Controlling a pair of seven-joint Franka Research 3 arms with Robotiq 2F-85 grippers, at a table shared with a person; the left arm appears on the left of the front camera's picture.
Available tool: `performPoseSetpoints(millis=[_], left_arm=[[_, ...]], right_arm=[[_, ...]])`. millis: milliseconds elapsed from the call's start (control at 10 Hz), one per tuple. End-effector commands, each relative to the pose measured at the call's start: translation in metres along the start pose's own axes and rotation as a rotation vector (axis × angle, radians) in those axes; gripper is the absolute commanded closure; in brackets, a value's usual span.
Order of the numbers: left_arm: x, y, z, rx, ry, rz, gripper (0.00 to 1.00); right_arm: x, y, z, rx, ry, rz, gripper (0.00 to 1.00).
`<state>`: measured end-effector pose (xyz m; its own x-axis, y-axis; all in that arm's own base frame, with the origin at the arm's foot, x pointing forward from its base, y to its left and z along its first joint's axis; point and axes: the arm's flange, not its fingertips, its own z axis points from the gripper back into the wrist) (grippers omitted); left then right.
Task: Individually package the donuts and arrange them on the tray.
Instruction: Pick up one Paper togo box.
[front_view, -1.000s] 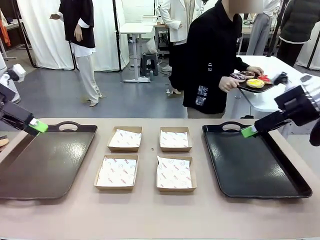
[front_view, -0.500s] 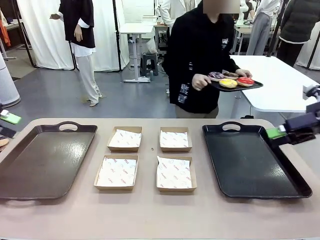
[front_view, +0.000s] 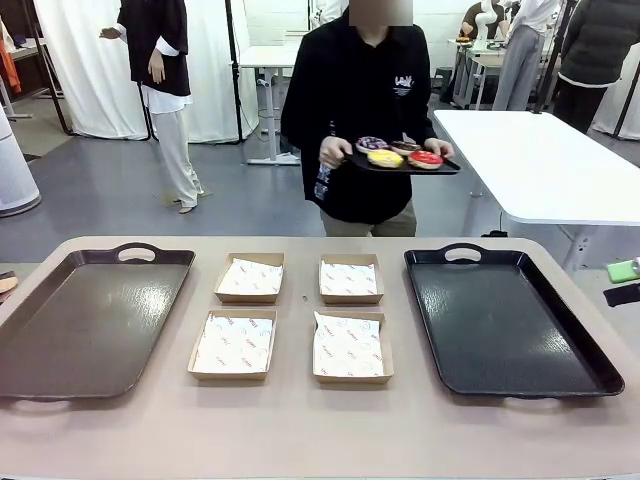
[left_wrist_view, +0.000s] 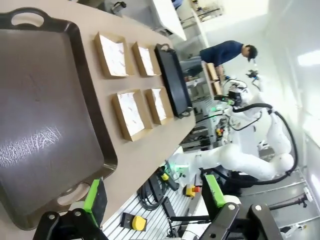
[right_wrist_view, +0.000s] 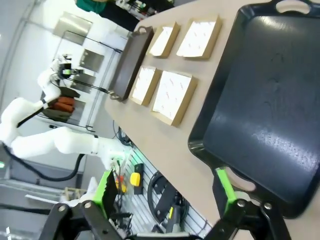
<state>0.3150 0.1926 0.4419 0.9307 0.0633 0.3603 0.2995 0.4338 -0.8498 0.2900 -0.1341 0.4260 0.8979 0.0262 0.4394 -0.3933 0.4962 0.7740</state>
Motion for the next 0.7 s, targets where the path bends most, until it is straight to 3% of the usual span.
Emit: performPoseSetpoints(millis=[0,400,600], left_arm=[[0.008,0.018,0.001,-0.101,0.015,-0.017,0.0],[0.005,0.01,-0.015,-0.109,0.072,-0.04,0.0],[0.004,0.014,-0.023,-0.107,0.083,-0.015,0.0]], right_arm=[[-0.002,-0.011,0.007,0.068,-0.024,0.026,0.0],[-0.008,-0.021,0.012,0.112,-0.04,0.042,0.0],[-0.013,-0.018,0.009,0.075,-0.015,0.01,0.0]])
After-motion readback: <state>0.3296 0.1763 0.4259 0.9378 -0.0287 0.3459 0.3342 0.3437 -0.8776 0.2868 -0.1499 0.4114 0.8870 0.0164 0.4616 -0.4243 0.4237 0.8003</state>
